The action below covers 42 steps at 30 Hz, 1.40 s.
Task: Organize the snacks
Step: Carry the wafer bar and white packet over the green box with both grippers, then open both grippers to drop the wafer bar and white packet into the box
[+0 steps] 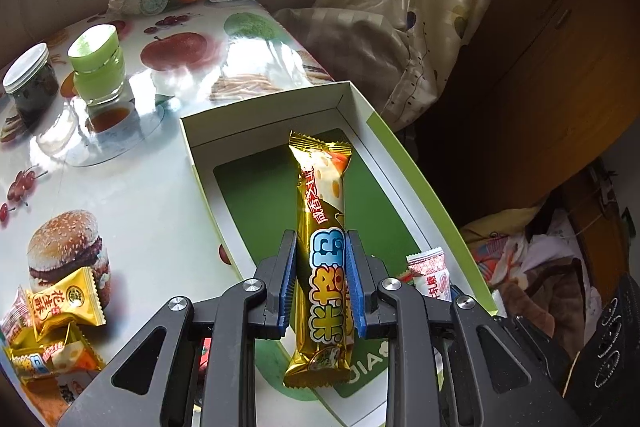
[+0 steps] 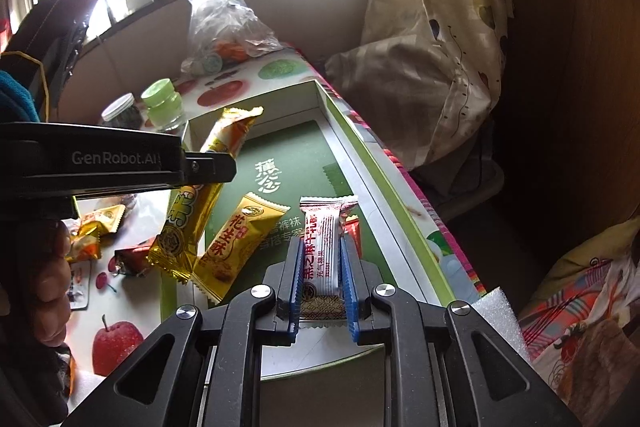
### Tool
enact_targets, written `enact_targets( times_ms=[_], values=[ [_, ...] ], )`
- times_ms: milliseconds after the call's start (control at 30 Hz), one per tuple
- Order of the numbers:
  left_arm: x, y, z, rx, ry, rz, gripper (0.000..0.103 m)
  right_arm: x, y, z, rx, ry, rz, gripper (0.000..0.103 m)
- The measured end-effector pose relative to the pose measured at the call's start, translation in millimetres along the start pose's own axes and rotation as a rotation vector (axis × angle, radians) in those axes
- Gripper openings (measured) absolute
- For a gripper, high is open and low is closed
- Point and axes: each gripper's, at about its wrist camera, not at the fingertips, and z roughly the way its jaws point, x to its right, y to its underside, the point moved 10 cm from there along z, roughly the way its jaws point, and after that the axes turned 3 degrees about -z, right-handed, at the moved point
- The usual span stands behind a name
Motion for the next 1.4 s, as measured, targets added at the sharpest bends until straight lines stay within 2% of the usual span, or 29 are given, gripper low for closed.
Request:
enact_targets(
  times_ms=[400, 900, 1233, 1400],
  values=[
    [-3.3, 6.7, 11.6, -0.036, -0.008, -0.009, 0.024, 0.6, 2.6, 1.8, -0.005, -0.006, 0.004, 0.017],
    [-3.7, 12.3, 14.3, -0.051, -0.02, 0.0, 0.026, 1.2, 4.7, 1.4, -0.01, -0.006, 0.028, 0.033],
    [2.3, 14.6, 1.9, -0.027, -0.004, 0.021, 0.04, -0.6, 6.0, -5.7, 0.0, -0.002, 0.031, 0.045],
    [1.6, 17.7, -9.7, 0.003, -0.016, 0.032, 0.046, -1.0, 6.1, -13.3, 0.013, 0.003, 0.039, 0.047]
  ],
)
